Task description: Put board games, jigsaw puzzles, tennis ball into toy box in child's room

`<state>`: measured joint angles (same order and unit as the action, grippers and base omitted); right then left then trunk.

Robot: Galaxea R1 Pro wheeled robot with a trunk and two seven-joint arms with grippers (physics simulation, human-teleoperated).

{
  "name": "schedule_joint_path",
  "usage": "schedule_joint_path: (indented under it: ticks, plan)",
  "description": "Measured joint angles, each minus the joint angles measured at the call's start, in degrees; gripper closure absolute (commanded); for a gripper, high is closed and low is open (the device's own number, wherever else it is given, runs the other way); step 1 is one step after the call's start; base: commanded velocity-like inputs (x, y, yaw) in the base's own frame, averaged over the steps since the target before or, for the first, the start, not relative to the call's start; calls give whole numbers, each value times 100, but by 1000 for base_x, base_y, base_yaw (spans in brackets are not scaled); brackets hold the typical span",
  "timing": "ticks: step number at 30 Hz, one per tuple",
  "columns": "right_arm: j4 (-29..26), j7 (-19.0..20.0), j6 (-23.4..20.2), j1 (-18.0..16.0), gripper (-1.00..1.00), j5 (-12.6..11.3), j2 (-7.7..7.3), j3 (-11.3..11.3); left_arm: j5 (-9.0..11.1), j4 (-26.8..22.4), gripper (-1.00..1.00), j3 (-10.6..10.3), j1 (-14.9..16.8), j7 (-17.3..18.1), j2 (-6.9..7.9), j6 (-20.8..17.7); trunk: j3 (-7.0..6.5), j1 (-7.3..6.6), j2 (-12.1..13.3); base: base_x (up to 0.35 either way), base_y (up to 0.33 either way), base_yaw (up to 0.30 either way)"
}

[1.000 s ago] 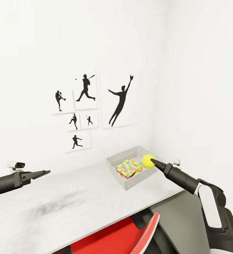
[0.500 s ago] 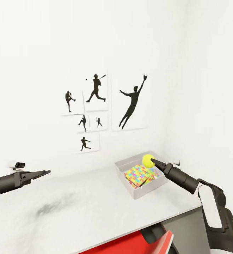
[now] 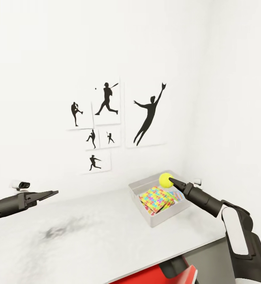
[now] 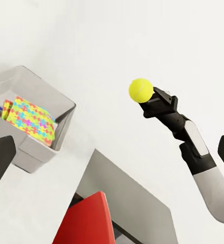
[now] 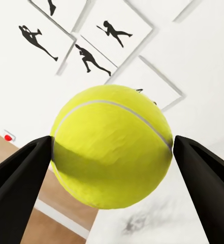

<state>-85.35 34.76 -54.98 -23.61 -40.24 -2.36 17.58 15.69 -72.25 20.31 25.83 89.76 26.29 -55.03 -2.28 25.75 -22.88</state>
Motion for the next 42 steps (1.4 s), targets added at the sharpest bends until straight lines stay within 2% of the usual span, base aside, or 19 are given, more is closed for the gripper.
schedule_joint_path:
  ticks: [11, 28, 42]
  plan:
    - [0, 1, 0, 0, 100, -2, -3, 0, 0, 0, -100, 0, 0, 0, -2, 0, 0, 1, 0, 34, 0, 0]
    - [0, 1, 1, 0, 100, 1, -3, 0, 0, 0, -100, 0, 0, 0, -2, 0, 0, 1, 0, 140, 12, 0]
    - [0, 1, 0, 0, 100, -1, -3, 0, 0, 0, -100, 0, 0, 0, -2, 0, 0, 2, 0, 14, 0, 0]
